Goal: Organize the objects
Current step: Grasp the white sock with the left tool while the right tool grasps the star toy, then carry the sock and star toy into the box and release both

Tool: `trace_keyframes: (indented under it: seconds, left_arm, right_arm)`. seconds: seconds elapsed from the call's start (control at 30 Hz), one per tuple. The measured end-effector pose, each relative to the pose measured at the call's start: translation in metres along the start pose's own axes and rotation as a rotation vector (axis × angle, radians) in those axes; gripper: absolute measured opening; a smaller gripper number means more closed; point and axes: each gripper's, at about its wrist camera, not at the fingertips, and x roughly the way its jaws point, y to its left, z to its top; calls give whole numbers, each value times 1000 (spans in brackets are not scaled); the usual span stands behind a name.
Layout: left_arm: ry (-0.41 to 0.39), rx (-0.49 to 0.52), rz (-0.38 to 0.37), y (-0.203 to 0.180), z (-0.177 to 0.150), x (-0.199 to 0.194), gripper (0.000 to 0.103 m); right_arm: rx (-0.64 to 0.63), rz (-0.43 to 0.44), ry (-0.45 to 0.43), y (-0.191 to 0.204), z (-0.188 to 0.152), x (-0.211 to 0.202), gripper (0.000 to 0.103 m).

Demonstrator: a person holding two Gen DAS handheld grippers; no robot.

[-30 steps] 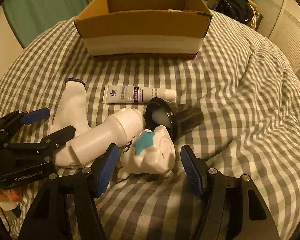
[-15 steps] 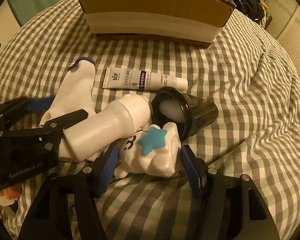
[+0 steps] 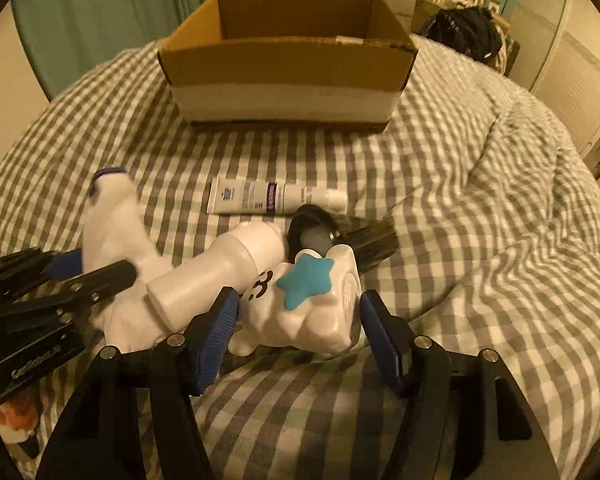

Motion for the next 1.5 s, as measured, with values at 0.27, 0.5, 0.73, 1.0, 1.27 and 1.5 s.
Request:
trace_keyframes:
  seconds: [0.27, 0.5, 0.73, 1.0, 1.27, 1.5]
  left_arm:
    - [-52, -18, 0, -1, 1, -29, 31]
    - [-121, -8, -7, -3, 22, -54, 30]
    - [-205, 19, -8, -5, 68, -75, 30]
    - [-318, 29, -27, -6, 147, -86, 30]
    - [-380, 66, -17, -6, 206, -69, 30]
    - [-378, 81, -26, 9, 232, -28, 30]
  right_arm:
    - [-17, -15, -116, 0, 1, -25, 63]
    - [-39, -20, -211, 4, 10, -48, 63]
    - [-44, -3, -307, 1, 45, -78, 63]
    - [-32, 23, -414, -8, 119, -104, 63]
    - [-5, 32, -491, -17, 191, -103, 63]
    - [33, 47, -512, -13, 227, -71, 63]
